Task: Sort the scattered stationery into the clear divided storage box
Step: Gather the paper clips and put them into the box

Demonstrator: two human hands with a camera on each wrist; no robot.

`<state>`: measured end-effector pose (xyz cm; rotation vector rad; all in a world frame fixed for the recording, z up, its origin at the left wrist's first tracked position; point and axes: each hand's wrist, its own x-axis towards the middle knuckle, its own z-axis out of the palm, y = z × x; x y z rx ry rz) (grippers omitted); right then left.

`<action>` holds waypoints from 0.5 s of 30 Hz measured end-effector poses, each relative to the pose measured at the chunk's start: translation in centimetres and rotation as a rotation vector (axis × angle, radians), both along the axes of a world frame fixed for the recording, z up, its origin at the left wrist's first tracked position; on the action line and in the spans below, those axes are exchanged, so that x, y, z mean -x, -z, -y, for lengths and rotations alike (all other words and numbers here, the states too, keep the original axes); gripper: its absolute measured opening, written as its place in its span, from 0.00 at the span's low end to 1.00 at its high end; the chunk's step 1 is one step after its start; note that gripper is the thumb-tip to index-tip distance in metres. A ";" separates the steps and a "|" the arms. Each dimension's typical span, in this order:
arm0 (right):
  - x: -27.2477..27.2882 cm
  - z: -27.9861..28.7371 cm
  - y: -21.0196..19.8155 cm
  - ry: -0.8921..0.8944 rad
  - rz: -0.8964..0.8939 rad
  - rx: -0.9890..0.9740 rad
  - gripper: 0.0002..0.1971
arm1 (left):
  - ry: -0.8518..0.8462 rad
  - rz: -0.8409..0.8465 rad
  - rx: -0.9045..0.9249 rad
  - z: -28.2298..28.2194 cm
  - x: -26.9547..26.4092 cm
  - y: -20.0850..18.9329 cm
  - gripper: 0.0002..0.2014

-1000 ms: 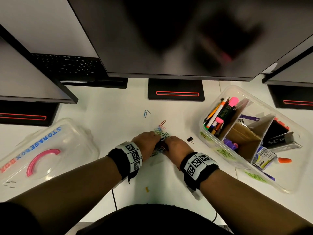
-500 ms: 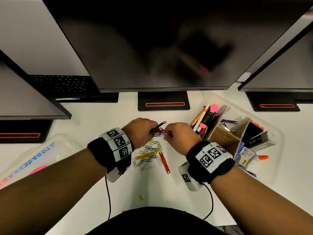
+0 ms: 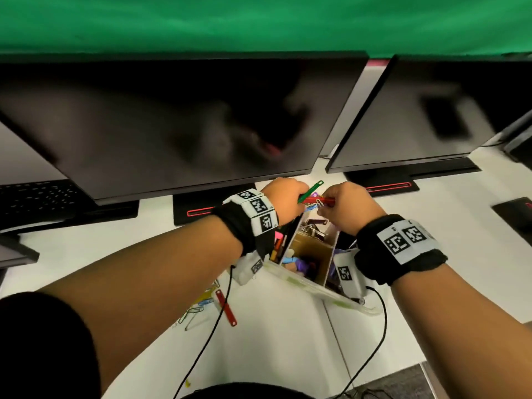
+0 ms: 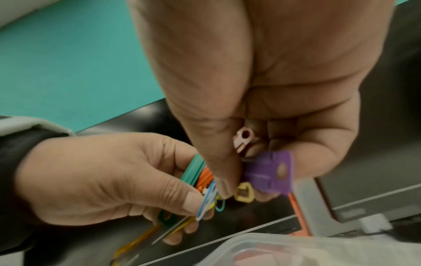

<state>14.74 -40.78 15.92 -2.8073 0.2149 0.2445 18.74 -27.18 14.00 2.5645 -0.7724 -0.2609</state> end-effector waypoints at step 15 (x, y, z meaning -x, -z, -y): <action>-2.4 1.9 5.3 0.230 -0.211 -0.057 0.16 | 0.033 -0.184 -0.120 3.4 -0.9 3.5 0.20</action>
